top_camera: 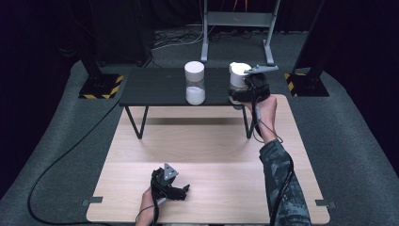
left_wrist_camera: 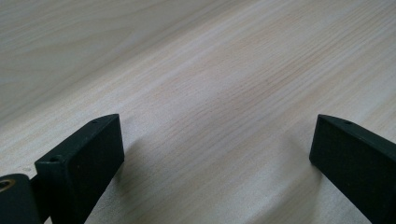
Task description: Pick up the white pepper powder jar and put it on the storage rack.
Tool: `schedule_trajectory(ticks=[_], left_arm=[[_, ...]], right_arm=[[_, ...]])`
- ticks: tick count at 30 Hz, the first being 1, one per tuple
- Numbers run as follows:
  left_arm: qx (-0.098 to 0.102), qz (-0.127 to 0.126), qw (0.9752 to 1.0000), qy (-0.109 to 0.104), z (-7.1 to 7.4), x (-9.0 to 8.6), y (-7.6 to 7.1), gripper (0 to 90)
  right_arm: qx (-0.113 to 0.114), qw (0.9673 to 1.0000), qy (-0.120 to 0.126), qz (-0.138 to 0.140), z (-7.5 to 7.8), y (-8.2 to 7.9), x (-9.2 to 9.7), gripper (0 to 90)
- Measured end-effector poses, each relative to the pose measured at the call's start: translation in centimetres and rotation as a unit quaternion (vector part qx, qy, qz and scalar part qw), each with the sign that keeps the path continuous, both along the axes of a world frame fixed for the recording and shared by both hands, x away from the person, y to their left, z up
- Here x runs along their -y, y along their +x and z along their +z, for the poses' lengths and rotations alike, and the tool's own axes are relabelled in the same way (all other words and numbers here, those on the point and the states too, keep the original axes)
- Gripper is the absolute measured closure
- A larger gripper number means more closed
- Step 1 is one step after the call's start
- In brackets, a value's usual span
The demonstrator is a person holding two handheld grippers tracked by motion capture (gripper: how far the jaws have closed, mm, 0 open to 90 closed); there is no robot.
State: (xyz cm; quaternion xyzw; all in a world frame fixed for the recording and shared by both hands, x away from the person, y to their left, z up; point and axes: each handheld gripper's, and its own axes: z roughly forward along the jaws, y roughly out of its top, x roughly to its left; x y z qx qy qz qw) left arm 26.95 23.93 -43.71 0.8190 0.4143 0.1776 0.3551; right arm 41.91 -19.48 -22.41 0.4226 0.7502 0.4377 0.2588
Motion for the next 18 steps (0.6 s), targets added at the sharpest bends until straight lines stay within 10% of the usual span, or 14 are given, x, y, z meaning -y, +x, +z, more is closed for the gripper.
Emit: schedule_trajectory(ticks=[13,18], left_arm=[[0.000,0.000,1.0000,0.001,0.03,0.01,0.00,2.9],[0.001,0.000,1.0000,-0.001,-0.02,-0.01,-0.02,2.9]], right_arm=[[0.005,1.0000,0.004,0.006,-0.35,-0.04,0.39,29.5],[-0.018,0.9997,-0.013,-0.009,0.25,0.28,-0.45,7.6]])
